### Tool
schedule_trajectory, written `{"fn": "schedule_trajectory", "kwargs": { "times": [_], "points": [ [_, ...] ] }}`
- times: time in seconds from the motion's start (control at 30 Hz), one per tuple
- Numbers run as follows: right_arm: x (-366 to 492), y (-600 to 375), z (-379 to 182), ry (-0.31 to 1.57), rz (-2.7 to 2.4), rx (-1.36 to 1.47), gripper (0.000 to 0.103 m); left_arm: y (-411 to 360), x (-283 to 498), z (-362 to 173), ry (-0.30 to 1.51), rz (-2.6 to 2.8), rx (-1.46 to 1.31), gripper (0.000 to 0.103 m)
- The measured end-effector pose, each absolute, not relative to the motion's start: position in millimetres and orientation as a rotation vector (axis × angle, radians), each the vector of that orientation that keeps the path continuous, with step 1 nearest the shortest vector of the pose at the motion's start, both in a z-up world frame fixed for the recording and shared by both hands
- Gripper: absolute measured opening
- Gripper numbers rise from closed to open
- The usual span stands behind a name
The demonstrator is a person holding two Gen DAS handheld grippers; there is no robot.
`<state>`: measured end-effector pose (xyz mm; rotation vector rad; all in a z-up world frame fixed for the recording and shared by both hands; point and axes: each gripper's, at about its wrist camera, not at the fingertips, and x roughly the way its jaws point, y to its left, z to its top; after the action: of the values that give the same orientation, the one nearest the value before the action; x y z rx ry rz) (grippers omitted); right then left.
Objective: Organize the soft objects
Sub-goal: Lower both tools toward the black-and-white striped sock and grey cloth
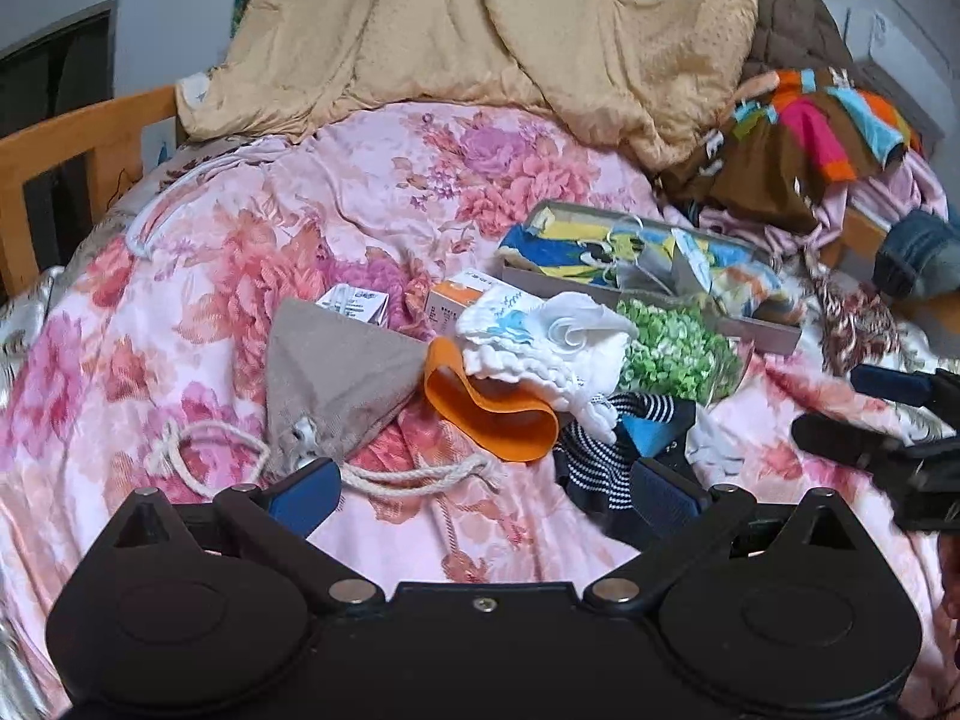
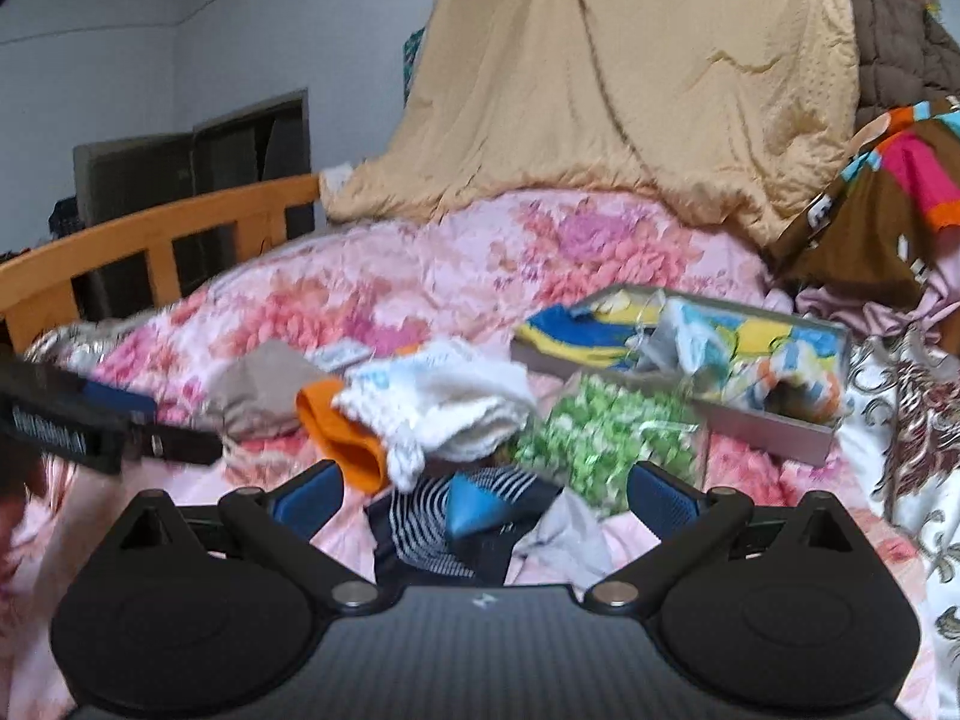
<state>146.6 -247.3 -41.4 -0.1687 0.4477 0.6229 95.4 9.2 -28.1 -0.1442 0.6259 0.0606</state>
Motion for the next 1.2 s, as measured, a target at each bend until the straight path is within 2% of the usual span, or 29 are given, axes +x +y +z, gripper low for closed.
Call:
{"fn": "schedule_trajectory", "kwargs": {
  "times": [0.37, 0.5, 0.87, 0.97, 1.13, 1.2],
  "points": [
    [154, -247, -44, 0.464, 0.648, -0.171, 0.103, -5, 130, 19, 0.869, 0.030, -0.070, 0.102],
    [167, -246, -47, 0.544, 0.695, -0.215, 0.103, -23, 151, 10, 0.889, -0.008, -0.019, 0.102],
    [194, -260, -72, 0.563, 0.631, -0.361, 0.101, -45, 202, -33, 0.997, -0.019, -0.154, 0.102],
    [201, -267, -77, 0.523, 0.590, -0.365, 0.098, -49, 215, -40, 1.002, -0.048, -0.194, 0.102],
    [217, -262, -90, 0.525, 0.602, -0.366, 0.079, -57, 229, -58, 1.040, -0.138, -0.222, 0.102],
    [222, -258, -98, 0.544, 0.609, -0.382, 0.077, -58, 234, -67, 1.065, -0.170, -0.210, 0.101]
  ]
}}
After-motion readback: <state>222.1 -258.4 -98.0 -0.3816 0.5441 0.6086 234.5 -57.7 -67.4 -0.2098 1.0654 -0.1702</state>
